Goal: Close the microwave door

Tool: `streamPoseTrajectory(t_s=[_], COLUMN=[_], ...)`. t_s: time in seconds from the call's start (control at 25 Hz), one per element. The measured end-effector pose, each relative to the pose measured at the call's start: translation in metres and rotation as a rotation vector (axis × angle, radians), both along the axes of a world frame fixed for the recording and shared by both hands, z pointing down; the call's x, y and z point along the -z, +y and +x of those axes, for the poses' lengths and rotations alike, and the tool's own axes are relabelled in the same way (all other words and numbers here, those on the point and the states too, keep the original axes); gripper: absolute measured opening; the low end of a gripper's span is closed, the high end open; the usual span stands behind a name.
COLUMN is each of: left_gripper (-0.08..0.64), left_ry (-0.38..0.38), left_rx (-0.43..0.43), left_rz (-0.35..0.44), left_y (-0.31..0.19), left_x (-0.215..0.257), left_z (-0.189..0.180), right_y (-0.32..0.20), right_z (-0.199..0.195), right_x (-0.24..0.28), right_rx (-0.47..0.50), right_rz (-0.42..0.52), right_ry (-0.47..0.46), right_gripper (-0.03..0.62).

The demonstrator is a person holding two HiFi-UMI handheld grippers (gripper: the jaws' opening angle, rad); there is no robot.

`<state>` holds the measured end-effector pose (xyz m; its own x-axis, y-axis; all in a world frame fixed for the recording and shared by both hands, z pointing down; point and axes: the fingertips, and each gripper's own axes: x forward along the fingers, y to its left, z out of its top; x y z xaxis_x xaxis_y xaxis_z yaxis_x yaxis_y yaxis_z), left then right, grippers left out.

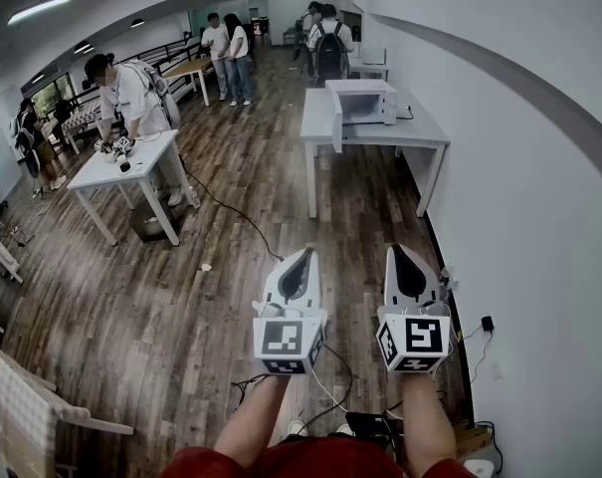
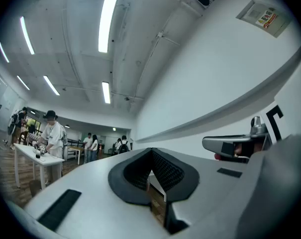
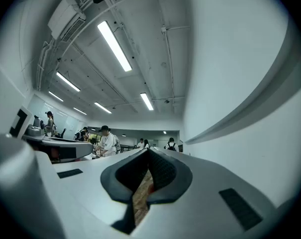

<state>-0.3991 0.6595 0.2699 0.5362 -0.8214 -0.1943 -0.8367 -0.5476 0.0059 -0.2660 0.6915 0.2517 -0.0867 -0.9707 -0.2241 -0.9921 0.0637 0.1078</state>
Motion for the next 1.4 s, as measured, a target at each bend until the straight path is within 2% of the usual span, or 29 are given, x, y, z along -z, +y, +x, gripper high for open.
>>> streamPoseTrajectory(t_s=[0.36,1.04,1.4], left_gripper=[0.026,0.027,0.026], left_ry=[-0.014,-0.034,-0.012], left_rx=[0.012,0.054,0.072], left_rz=[-0.006,-0.034,-0.021], left_y=[0.000,0.001,-0.032], left_x=[-0.004,-0.019,-0.017], left_z=[0.013,0.067,0.078], right_y=[0.000,-0.003,-0.036], right_z=[0.012,0.077,0.092], right_x=[-0.002,-0.020,-0.023], right_rx=[-0.005,0.026,0.028], right_rz=[-0.002,-0.028,-0.021], right_ry=[-0.002,-0.061,-0.054], right_gripper=[0.027,0.028,0.028])
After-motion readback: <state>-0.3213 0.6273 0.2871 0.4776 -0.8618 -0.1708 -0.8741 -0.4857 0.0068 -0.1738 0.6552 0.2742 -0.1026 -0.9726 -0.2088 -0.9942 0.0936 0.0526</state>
